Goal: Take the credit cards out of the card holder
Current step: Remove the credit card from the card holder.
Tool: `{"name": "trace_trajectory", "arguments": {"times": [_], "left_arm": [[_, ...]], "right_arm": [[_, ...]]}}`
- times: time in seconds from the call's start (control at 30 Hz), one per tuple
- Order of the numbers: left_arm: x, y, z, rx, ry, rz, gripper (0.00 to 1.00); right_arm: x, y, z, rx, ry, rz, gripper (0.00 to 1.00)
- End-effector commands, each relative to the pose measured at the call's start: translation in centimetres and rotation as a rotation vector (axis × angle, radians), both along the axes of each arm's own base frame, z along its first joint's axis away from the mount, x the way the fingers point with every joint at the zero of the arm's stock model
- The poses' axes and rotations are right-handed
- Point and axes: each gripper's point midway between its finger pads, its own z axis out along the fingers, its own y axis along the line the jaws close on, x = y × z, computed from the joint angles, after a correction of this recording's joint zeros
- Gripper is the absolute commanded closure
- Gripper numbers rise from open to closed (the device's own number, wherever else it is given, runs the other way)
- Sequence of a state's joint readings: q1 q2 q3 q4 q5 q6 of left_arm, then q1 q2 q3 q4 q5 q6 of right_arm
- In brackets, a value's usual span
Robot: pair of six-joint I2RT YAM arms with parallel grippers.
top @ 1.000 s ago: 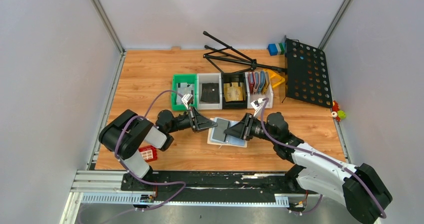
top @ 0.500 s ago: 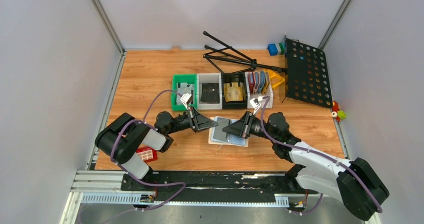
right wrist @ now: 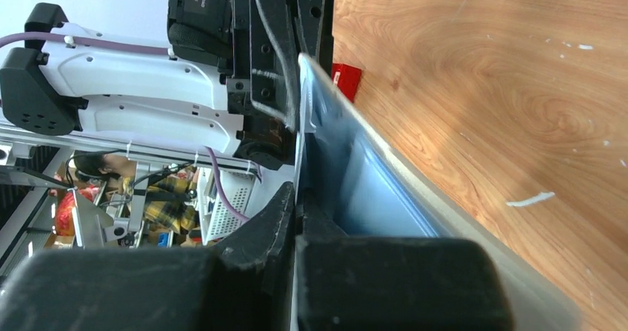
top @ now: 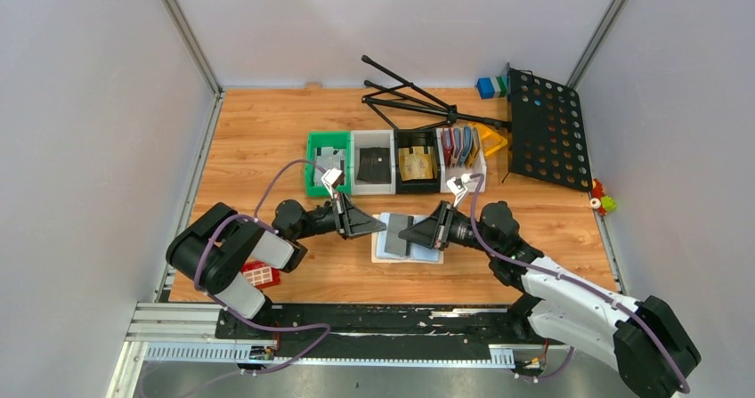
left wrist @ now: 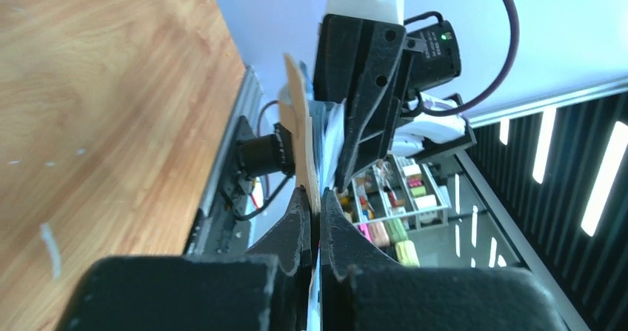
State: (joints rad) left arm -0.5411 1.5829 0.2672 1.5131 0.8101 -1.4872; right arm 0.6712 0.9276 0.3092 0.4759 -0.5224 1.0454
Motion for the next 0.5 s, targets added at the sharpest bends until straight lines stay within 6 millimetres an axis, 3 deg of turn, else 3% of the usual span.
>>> {"name": "trace_trajectory", "arguments": {"times": [0.0,0.13,0.3,0.4,0.47], "left_arm": [[1.8,2.2,-0.4,0.003,-0.058,0.112,1.00],[2.1,2.7,-1.2,0.037,-0.057,0.132,1.00],[2.9,3.2,-4.9,0.203,-0.040,0.170,1.00],[3.2,3.7,-6.1,0.300,-0.064,0.194,1.00],[3.3,3.8,-5.9,0.326,-0.090,0.201,1.00]], "right_arm": [[0.6,-1.1,1.5,0.005,-0.062,-0.025,1.00],[0.9,-1.9,0.9,-0.023,-0.054,-0.045,1.00],[2.3,-3.5,-0.5,-0.146,-0.045,-0.127,1.00],[2.5,-3.0,-0.1,-0.161,-0.060,-0.090,1.00],[2.5,-2.2,0.0,-0.146,-0.045,-0.046,1.00]]}}
